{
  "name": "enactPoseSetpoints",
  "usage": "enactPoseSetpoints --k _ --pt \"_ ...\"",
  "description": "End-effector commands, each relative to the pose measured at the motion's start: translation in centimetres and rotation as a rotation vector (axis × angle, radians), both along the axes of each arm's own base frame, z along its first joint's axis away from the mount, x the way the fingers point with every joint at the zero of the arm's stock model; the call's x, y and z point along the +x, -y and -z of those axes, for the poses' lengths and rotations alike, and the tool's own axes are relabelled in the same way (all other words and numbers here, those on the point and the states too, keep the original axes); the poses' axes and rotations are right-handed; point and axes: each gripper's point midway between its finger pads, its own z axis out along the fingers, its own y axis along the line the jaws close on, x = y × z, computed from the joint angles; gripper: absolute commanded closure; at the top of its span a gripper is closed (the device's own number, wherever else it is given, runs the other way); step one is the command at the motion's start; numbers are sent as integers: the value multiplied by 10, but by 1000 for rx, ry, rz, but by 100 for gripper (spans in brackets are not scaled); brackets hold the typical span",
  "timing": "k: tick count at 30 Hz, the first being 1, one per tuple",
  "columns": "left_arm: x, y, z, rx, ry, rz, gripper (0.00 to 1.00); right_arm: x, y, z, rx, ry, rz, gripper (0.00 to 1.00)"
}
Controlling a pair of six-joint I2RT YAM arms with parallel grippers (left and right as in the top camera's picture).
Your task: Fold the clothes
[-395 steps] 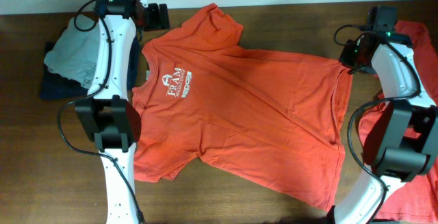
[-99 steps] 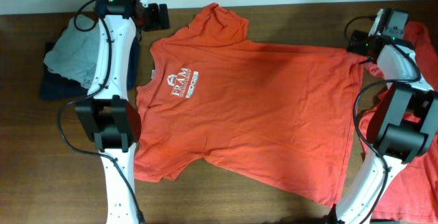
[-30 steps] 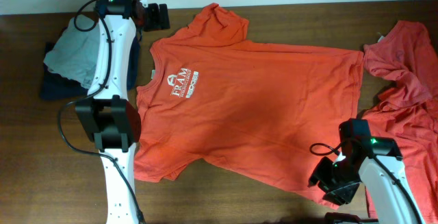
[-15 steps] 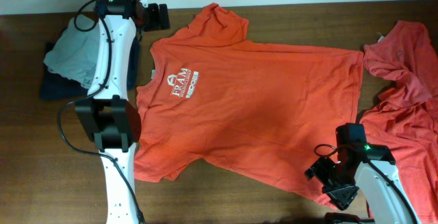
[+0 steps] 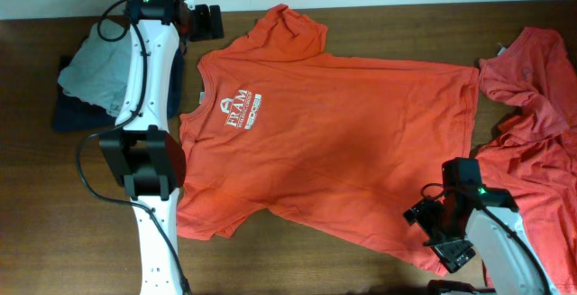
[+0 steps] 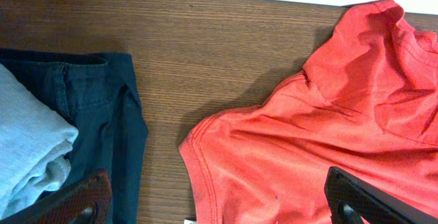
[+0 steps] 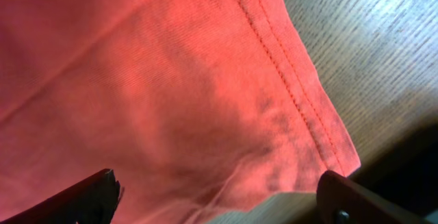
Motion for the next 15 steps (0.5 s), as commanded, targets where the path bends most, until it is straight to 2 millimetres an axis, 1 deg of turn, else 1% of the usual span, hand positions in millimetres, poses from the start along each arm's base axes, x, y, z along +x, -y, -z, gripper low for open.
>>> enactPoseSetpoints --k 1,5,8,10,12,13,15 --pt "0 -1 -7 -3 12 0 1 -15 1 17 -14 -83 22 2" --pt "0 -1 -7 -3 12 0 1 -19 -6 34 29 -101 25 2" --pt "0 -1 -7 -3 12 0 1 -16 -7 38 39 -98 13 3" --pt "0 -1 -7 -3 12 0 1 -12 -8 38 49 -79 -31 10" --pt "0 -1 -7 -3 12 0 1 -7 -8 35 54 -65 -66 20" --pt "0 -1 -7 -3 12 0 1 -3 -7 31 52 -55 -84 24" --pt "0 -1 -7 -3 12 0 1 7 -4 24 43 -37 -106 26"
